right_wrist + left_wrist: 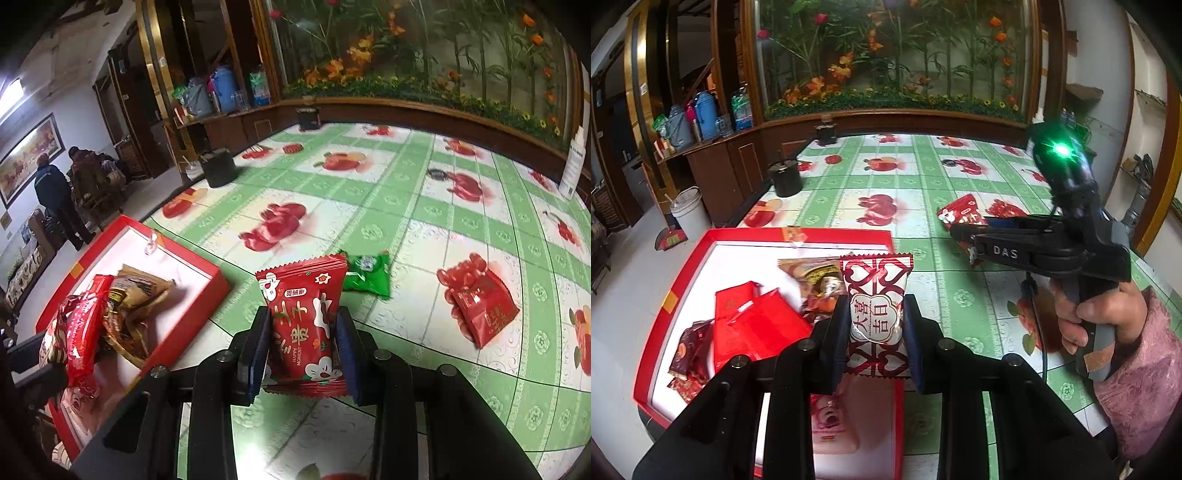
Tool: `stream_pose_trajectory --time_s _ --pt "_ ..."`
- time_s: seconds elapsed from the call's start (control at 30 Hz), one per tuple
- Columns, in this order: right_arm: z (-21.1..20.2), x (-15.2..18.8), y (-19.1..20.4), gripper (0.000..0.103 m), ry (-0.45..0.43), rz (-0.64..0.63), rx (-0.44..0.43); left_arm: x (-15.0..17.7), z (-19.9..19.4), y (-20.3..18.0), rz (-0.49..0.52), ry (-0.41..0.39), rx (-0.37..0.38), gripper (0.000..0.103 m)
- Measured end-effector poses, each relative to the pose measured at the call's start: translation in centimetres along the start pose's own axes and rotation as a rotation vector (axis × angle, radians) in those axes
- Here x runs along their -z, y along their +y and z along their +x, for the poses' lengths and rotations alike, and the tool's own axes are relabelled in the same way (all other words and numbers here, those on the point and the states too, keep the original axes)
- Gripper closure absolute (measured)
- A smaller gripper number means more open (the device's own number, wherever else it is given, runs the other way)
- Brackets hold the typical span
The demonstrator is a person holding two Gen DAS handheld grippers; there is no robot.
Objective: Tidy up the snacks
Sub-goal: 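Lift both held packets and carry them over the red-rimmed tray, then lower both packets into the tray and open both grippers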
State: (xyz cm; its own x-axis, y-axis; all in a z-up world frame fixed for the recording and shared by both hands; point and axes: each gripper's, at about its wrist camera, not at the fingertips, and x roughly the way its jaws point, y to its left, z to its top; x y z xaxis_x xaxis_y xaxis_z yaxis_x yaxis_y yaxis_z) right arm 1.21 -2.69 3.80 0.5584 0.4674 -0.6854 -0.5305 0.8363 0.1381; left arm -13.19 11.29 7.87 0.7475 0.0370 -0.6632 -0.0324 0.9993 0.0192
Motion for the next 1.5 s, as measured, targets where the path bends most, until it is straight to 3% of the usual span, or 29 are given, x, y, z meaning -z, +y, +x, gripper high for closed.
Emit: stream_pose_trajectory --time_s 0.2,0.4,0.83,1.5 --pt "-1.7 0.1 2.9 0.068 -0.091 -0.051 -0.069 0.4 -0.8 1.8 -0.041 -0.012 -0.022 0.078" --pt "-1.9 0.2 5.2 0.068 -0.117 -0.073 -0.114 0.8 -1.6 3.9 -0.080 -0.026 -0.041 0.078" --pt "-1.1 -0.5 8.2 0.068 -0.171 0.009 -0.165 1.3 -2.4 8.1 -0.159 -0.056 -0.093 0.078" --pt "-0.1 1.2 13.8 0.068 -0.116 -0.112 -0.273 1.6 -1.0 11.6 -0.219 -0.041 -0.158 0.078"
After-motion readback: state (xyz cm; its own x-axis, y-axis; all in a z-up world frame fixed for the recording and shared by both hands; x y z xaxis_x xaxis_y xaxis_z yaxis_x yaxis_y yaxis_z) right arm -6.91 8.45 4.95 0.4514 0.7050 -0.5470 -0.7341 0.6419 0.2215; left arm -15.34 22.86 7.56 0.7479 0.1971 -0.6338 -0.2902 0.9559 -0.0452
